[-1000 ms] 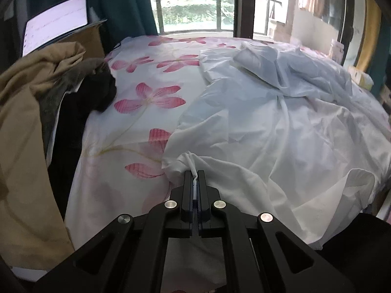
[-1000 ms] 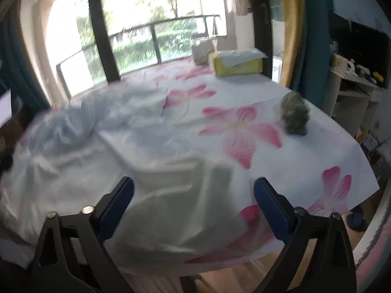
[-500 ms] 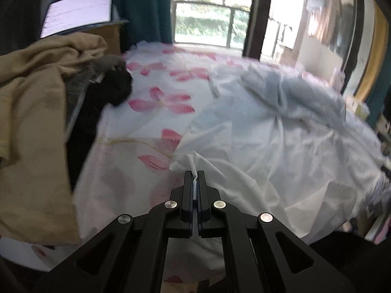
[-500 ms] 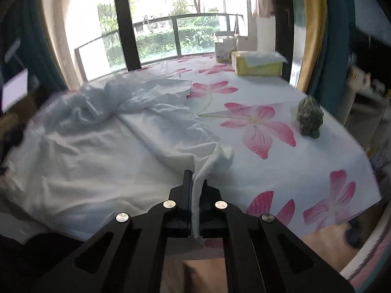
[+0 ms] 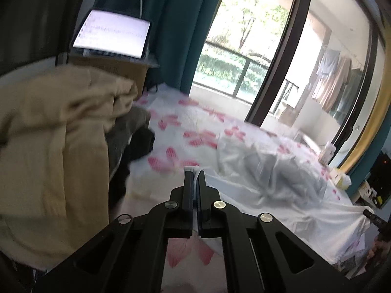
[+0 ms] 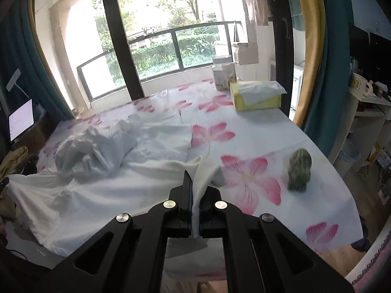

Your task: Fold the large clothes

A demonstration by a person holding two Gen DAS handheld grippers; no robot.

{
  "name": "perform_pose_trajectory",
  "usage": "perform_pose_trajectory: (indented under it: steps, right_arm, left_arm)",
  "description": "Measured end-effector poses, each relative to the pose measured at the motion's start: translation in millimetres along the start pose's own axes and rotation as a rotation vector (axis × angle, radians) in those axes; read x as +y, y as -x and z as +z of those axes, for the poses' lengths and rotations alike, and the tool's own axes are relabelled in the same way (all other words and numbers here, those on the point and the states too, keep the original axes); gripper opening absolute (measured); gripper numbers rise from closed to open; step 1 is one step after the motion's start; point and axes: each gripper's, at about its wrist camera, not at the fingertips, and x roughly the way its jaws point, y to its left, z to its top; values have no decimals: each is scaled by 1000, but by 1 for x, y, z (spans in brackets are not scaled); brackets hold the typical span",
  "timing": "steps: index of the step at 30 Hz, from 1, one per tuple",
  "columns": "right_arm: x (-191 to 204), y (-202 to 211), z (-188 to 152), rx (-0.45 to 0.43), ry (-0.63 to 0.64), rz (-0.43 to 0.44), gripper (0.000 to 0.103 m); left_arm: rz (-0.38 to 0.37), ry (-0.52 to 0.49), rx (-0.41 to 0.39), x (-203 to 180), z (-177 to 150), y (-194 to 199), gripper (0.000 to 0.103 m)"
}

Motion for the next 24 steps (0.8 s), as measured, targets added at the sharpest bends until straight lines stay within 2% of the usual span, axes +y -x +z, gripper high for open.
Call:
perform_pose_trajectory:
  steps: [8,11,16,18,24]
  right_arm:
    - [-9,-10,21,7,-43,8,3]
    - [-9,-18,32,24,-28,10,3]
    - [-13,-43,53,60,-35,22,3]
    - [-15,-57,61,78,-51,31,3]
    - [-17,-99,81,140,-67,35,3]
  left_arm:
    - [-51,1,-17,-10,29,-6,2]
    - [-79,15,26,-8,39,-21,2]
    - [-136,98,112,0,57,-59,2]
    - [-148,122,124,3,63,-72,2]
    - [-144,124,220,2,79,-129,2]
